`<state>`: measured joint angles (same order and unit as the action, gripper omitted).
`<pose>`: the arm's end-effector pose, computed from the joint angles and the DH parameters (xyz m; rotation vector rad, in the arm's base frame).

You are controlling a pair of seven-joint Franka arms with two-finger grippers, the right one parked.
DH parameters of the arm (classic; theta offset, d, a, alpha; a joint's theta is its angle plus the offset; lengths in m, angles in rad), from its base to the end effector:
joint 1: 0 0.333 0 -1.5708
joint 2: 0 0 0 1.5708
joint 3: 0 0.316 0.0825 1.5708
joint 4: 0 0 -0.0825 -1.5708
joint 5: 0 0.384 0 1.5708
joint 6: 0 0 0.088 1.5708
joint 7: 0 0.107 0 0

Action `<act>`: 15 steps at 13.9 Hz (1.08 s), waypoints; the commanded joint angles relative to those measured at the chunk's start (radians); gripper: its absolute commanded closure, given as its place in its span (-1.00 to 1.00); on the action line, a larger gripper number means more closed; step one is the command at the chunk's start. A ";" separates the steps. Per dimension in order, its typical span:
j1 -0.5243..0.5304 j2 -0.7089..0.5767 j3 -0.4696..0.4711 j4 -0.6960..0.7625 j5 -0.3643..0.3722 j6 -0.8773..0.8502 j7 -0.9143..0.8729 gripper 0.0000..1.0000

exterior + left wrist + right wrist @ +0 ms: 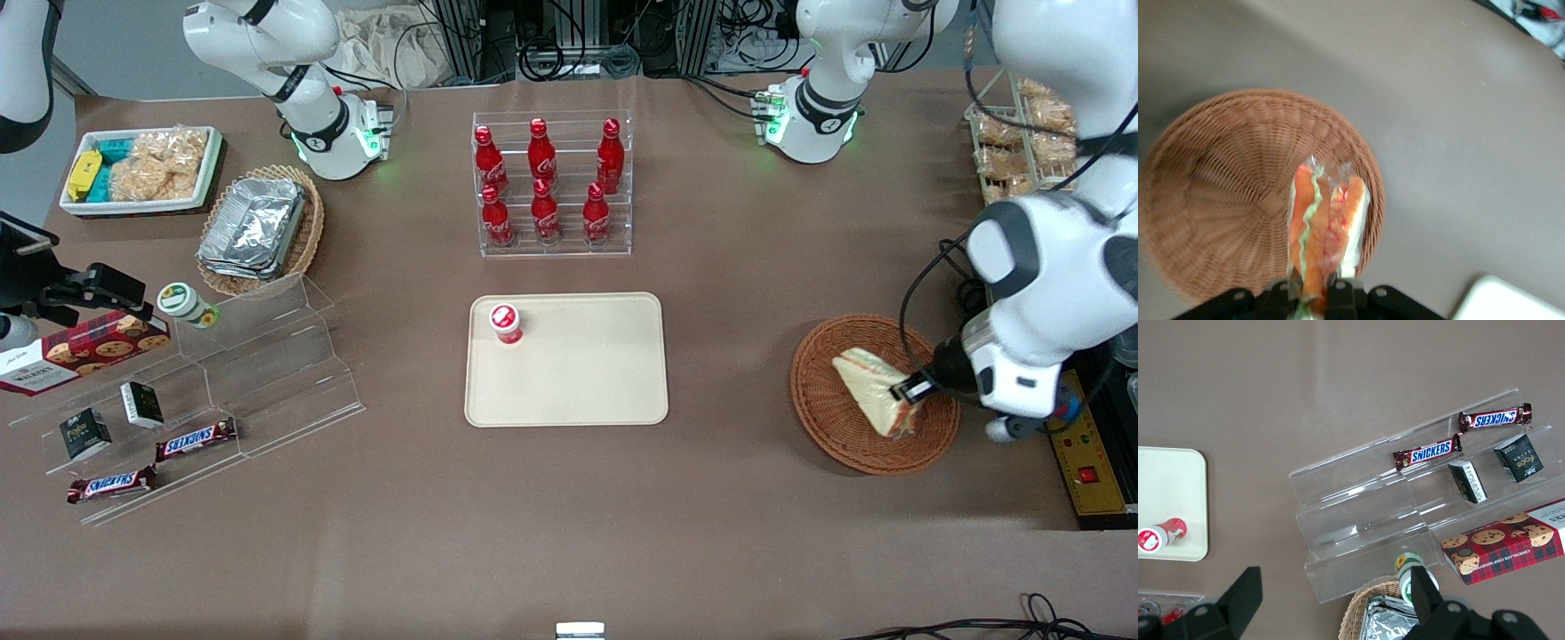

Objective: Place sandwich from basket to tray
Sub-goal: 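Close the left gripper on the wrapped sandwich, then lift the sandwich out of the basket with the left gripper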

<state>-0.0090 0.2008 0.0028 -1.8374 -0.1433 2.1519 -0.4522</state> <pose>0.6236 -0.0098 0.4309 2.8932 0.7663 0.1237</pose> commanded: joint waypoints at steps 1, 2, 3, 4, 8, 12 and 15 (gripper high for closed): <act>-0.006 -0.112 0.002 0.068 0.056 -0.211 -0.034 0.81; -0.008 -0.138 -0.006 0.104 0.070 -0.287 -0.040 0.81; -0.011 -0.161 -0.027 0.145 0.079 -0.361 -0.055 0.82; -0.011 -0.176 -0.050 0.186 0.082 -0.427 -0.072 0.82; -0.012 -0.208 -0.199 0.360 0.120 -0.677 -0.207 0.82; -0.012 -0.224 -0.416 0.380 0.129 -0.702 -0.458 0.82; -0.012 -0.167 -0.573 0.374 0.191 -0.641 -0.642 0.82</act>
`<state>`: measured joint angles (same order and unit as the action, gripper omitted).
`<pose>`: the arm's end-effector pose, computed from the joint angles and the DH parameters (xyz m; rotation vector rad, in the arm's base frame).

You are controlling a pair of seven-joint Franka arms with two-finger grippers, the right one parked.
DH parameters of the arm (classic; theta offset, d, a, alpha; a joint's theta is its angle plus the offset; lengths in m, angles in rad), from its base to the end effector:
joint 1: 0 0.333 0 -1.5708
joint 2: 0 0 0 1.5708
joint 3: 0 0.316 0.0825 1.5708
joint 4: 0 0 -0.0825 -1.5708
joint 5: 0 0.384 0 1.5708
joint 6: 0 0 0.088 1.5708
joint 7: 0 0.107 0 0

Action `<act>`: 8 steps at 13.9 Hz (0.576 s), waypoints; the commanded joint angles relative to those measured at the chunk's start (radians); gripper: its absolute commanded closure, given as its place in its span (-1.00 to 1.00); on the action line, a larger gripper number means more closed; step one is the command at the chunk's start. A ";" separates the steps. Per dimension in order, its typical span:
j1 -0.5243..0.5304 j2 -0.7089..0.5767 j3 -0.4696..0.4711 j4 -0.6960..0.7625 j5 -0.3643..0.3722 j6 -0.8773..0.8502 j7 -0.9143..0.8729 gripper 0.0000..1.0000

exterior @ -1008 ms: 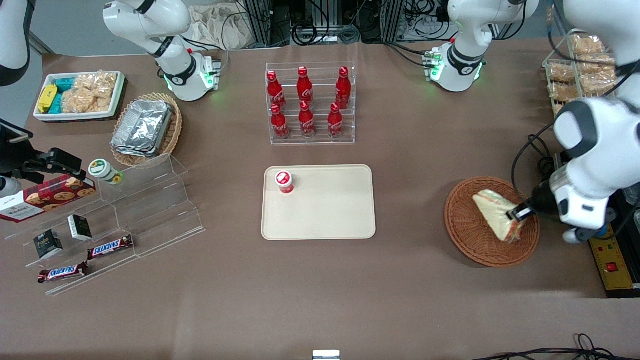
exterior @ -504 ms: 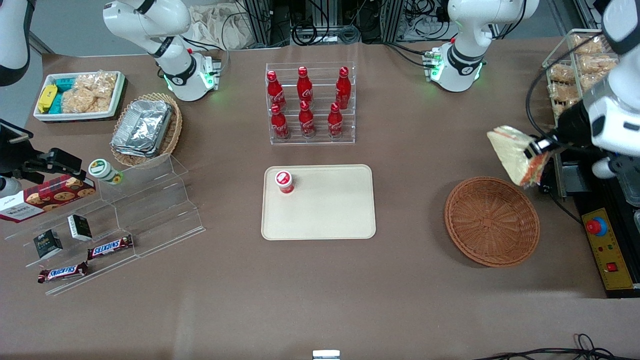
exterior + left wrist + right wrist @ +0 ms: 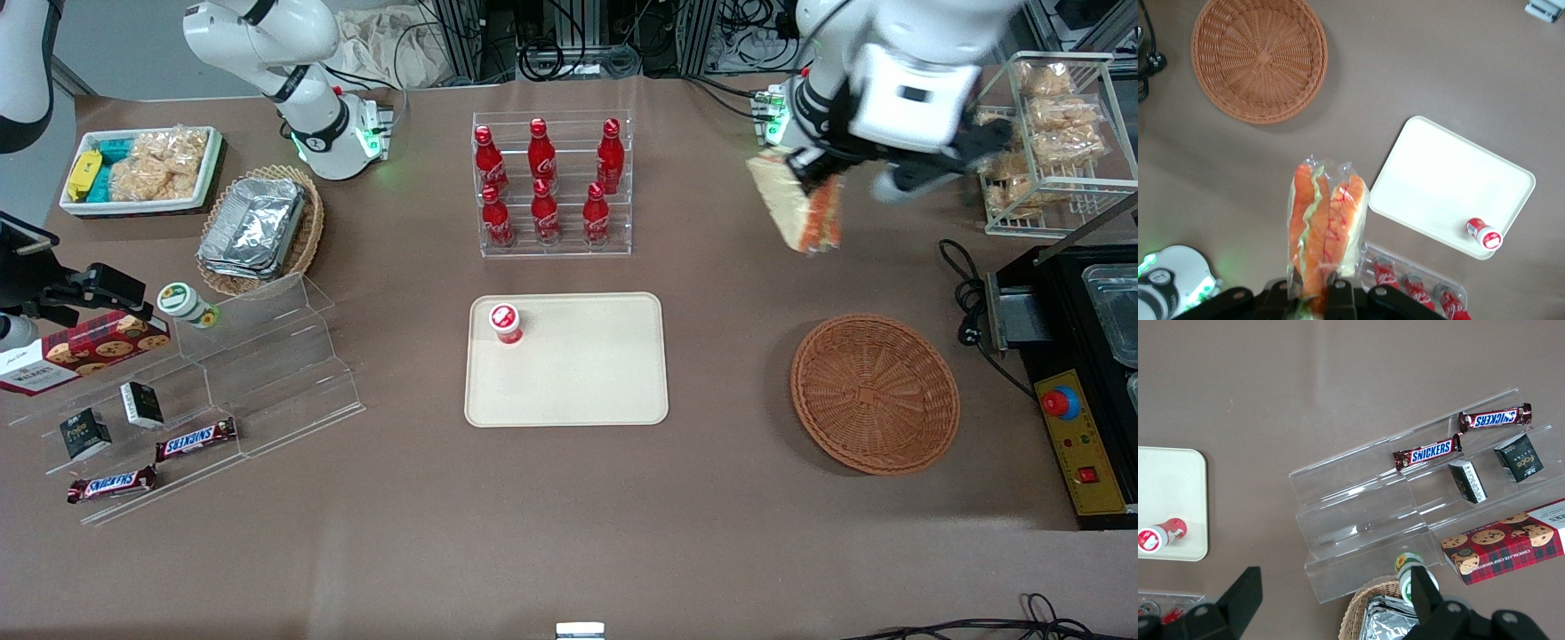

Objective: Place sandwich from basket to tray
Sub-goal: 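Lift the sandwich out of the basket with the left gripper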

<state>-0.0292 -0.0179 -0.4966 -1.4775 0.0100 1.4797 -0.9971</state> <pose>0.4664 -0.2726 0.6687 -3.0532 -0.7347 -0.0404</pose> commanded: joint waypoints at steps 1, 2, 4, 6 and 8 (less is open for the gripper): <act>0.008 0.077 -0.101 0.007 0.047 0.077 -0.145 0.82; 0.008 0.114 -0.130 -0.003 0.050 0.121 -0.187 0.82; -0.014 0.197 -0.154 -0.010 0.073 0.215 -0.241 0.82; -0.064 0.297 -0.154 -0.013 0.129 0.310 -0.313 0.82; -0.093 0.401 -0.152 -0.023 0.185 0.402 -0.371 0.82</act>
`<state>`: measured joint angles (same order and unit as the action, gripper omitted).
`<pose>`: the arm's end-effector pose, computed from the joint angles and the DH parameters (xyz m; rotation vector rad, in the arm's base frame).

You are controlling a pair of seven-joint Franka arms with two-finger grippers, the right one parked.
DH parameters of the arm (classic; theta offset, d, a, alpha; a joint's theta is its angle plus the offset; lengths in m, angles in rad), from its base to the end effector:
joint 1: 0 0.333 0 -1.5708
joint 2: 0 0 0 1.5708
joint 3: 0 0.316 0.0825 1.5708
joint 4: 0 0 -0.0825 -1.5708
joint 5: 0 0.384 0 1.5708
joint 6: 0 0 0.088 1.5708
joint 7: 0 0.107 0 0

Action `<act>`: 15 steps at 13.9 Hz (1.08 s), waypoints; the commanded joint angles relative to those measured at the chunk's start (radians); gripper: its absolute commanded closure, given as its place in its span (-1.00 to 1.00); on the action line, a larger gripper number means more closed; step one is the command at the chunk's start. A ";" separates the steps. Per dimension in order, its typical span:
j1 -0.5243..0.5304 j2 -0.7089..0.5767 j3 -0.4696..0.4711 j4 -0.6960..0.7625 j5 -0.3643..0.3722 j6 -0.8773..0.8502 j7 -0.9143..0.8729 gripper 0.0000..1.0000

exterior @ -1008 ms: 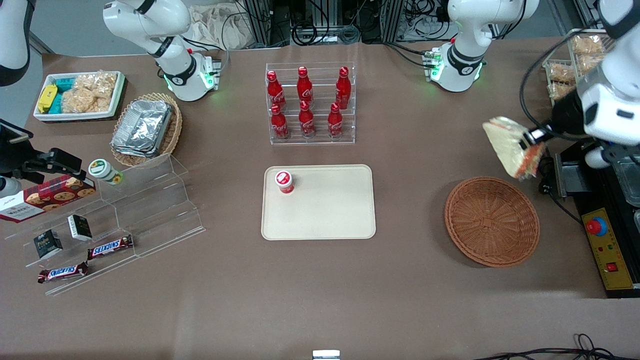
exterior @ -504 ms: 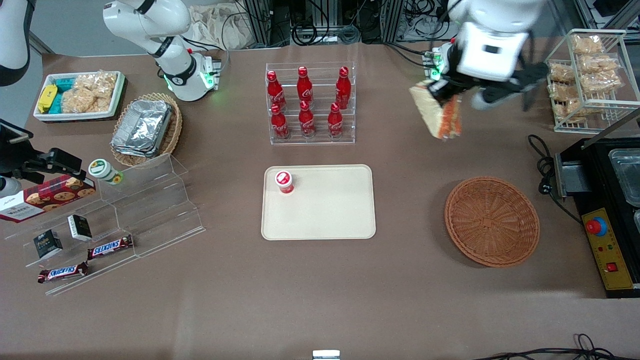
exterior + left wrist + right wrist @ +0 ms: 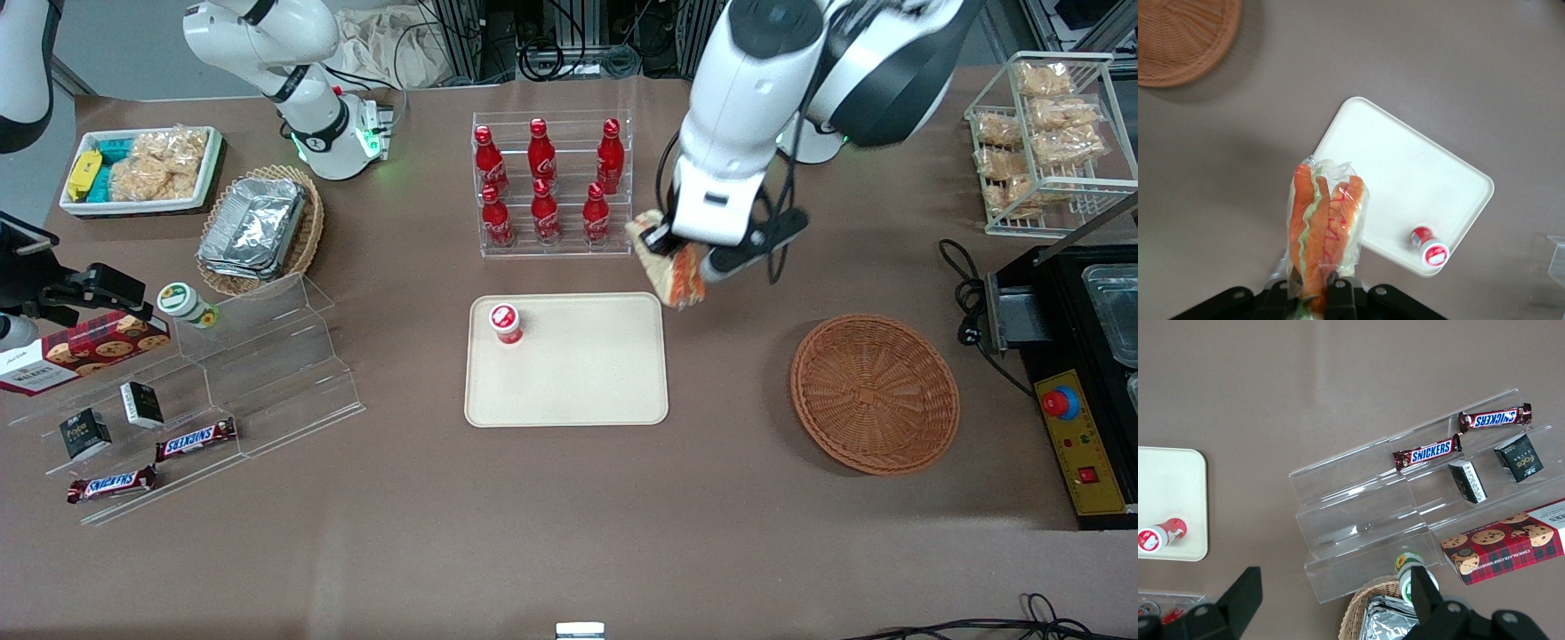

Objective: Place sandwich from basket to tray
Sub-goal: 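Carry the sandwich over the white tray and lower it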

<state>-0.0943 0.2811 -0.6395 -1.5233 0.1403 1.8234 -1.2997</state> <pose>0.5126 -0.3857 0.5303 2.9433 0.8478 0.0232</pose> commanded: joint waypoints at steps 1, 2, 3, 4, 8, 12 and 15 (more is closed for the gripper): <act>-0.038 0.151 -0.009 0.015 0.086 0.100 -0.094 0.82; -0.038 0.195 -0.009 0.008 0.123 0.135 -0.121 0.82; -0.038 0.235 -0.009 -0.006 0.162 0.164 -0.131 0.82; -0.038 0.269 -0.009 -0.012 0.182 0.201 -0.141 0.82; -0.038 0.403 -0.003 -0.018 0.290 0.293 -0.170 0.82; -0.038 0.492 -0.003 -0.018 0.395 0.320 -0.201 0.79; -0.038 0.518 -0.003 -0.015 0.423 0.329 -0.202 0.56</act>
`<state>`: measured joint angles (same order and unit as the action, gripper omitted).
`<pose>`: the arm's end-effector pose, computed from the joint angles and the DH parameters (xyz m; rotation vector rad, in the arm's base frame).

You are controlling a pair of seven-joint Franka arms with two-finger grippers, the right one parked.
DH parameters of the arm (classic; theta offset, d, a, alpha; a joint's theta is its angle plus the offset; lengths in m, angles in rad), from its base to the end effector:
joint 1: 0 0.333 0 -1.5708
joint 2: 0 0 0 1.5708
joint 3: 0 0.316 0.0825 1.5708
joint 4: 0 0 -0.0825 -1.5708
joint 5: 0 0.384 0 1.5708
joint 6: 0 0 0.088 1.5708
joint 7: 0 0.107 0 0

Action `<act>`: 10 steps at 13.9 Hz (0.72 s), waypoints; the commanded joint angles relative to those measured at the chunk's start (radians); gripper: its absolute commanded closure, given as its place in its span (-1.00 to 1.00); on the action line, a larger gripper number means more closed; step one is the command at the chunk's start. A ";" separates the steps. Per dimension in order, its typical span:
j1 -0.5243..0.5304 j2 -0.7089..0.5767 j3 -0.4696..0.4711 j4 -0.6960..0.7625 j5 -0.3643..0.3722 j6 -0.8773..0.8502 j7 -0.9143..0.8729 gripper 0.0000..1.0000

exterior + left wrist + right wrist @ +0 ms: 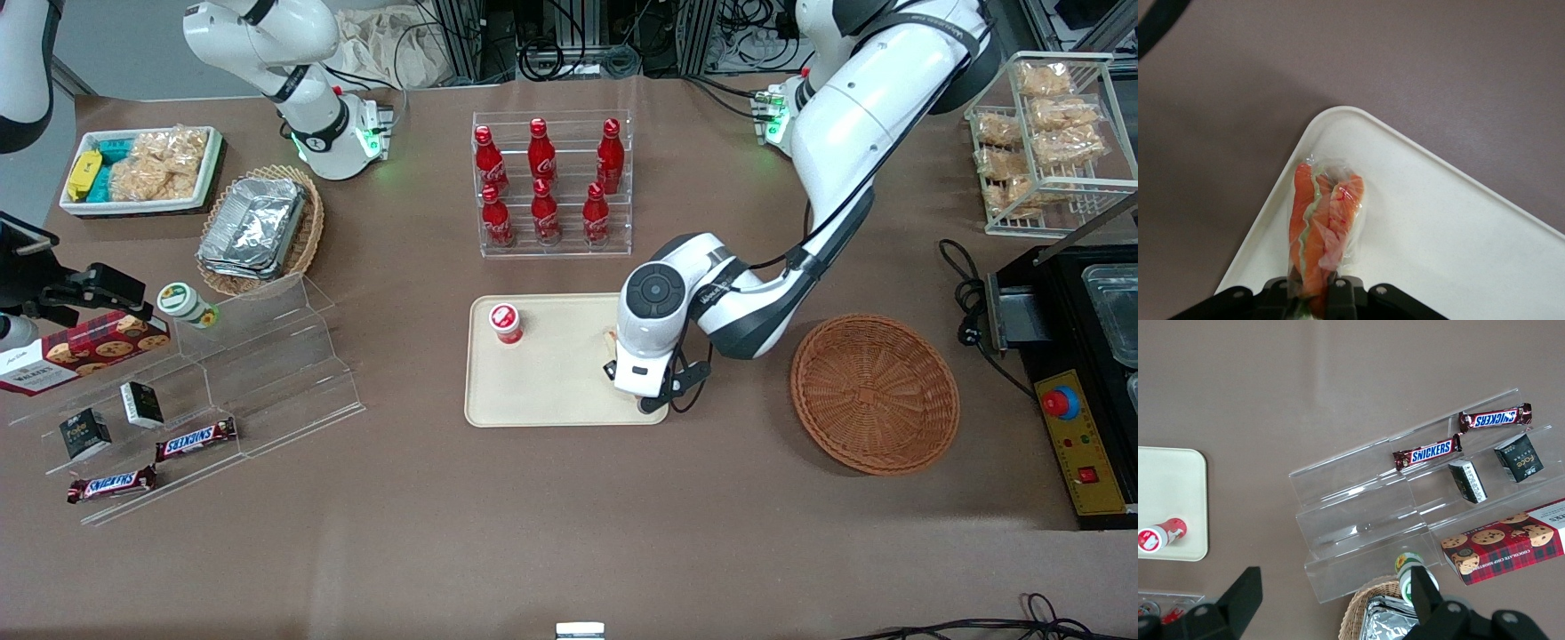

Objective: Place sandwich from basket to tray
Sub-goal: 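Carry the sandwich over the white tray and lower it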

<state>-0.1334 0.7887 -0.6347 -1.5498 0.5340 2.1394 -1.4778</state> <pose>0.5621 -0.4150 0.2452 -3.0041 -0.8448 0.0081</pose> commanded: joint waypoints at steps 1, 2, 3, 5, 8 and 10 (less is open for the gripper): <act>0.003 0.012 -0.008 0.011 0.029 0.014 -0.024 0.18; 0.005 0.007 -0.008 0.014 0.027 0.014 -0.025 -0.21; 0.006 0.000 -0.008 0.016 0.026 0.011 -0.025 -0.94; 0.009 -0.051 -0.010 0.031 0.024 0.002 -0.056 -1.00; 0.023 -0.193 -0.011 0.033 0.009 -0.074 -0.068 -1.00; 0.050 -0.308 -0.010 0.034 -0.058 -0.174 -0.067 -1.00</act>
<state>-0.1098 0.6209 -0.6438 -1.4807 0.5248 2.0510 -1.5237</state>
